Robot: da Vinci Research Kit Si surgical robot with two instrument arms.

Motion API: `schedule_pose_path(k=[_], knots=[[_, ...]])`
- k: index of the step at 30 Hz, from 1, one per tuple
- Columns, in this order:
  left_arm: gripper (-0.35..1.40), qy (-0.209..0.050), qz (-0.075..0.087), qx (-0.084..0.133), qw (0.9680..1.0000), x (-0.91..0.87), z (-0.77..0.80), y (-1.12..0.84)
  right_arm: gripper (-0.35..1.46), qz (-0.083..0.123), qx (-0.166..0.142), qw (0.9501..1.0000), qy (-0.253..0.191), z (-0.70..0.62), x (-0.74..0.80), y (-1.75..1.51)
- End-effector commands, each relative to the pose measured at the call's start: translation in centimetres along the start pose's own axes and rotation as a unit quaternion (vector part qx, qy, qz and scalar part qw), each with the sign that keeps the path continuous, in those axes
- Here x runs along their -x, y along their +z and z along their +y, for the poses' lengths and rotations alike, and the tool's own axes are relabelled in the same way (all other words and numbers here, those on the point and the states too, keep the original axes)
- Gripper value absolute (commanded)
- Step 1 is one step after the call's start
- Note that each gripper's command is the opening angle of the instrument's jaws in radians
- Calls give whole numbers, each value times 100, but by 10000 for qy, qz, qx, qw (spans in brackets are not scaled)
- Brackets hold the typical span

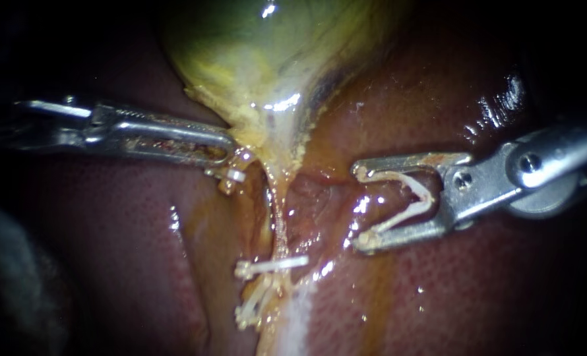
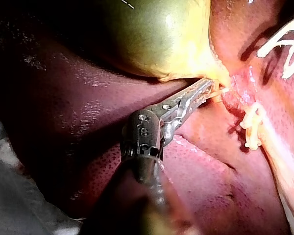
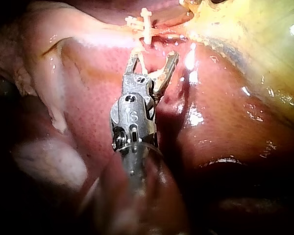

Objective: Clipping second clip right tube

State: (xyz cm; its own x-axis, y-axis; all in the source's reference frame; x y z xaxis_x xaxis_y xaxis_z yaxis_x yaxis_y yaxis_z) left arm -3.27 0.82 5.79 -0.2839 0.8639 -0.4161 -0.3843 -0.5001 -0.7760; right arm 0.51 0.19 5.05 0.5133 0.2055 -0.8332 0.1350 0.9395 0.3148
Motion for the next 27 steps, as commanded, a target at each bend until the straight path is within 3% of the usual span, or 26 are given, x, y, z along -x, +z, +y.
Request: schedule_pose_path(k=[1, 6, 9, 12, 17, 22, 27], knots=[[-35, -1, -2, 8, 10000, -1, 1, -3, 50, 0, 1, 10000, 1, 0, 0, 0], [-35, -80, -55, 110, 9999, -6, 7, -36, 50, -1, 17, 10000, 2, 0, 0, 1], [-35, -109, -22, 53, 9999, -12, 15, -62, 50, 0, -10, 10000, 4, 0, -1, 2], [-35, -152, 3, 5, 9999, -22, 23, -77, 50, -14, -39, 10000, 1, -1, -2, 3], [-35, -184, 63, 20, 9998, -29, 30, -74, 50, 76, -99, 9999, -11, -3, -6, 9], [-35, -174, 67, 11, 9998, -25, 28, -72, 50, 189, -154, 9983, 520, -2, -13, 23], [-35, -175, 67, 11, 9998, -26, 28, -72, 49, 210, -224, 9934, 1107, -1, -16, 46]])
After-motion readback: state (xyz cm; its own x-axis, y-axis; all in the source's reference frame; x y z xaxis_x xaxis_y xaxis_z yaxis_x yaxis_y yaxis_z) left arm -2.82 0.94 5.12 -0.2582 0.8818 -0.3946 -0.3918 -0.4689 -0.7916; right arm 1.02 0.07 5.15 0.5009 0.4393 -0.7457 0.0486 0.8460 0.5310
